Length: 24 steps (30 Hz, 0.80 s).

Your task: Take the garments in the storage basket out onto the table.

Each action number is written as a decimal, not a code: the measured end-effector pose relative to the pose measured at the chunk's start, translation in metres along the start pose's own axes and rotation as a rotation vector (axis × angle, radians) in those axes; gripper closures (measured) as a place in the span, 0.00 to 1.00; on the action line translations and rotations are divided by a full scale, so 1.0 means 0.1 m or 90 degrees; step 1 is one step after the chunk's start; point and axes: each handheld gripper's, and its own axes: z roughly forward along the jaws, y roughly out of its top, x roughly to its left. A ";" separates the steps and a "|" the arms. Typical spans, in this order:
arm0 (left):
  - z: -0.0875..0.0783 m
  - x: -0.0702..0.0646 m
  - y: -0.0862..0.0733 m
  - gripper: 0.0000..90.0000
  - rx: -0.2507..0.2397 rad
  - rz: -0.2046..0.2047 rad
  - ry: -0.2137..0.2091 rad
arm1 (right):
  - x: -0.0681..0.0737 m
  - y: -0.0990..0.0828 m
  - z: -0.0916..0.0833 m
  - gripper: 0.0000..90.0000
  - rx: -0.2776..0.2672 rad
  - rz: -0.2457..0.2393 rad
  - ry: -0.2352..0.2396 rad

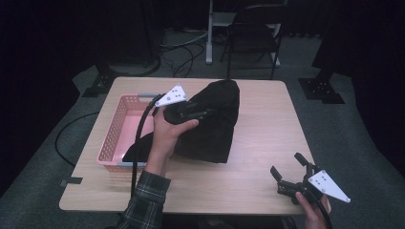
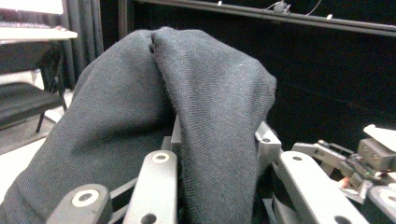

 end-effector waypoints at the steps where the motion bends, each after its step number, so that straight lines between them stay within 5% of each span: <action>1: 0.03 0.00 -0.03 0.77 0.002 -0.002 0.002 | 0.00 0.00 0.00 0.02 0.000 0.000 0.000; 12: 0.34 -0.04 -0.41 0.77 0.030 -0.035 0.014 | 0.00 0.00 0.00 0.02 -0.001 -0.001 0.001; 24: 0.54 -0.04 -0.72 0.76 0.071 -0.031 0.050 | 0.00 0.00 0.00 0.02 -0.001 -0.002 0.002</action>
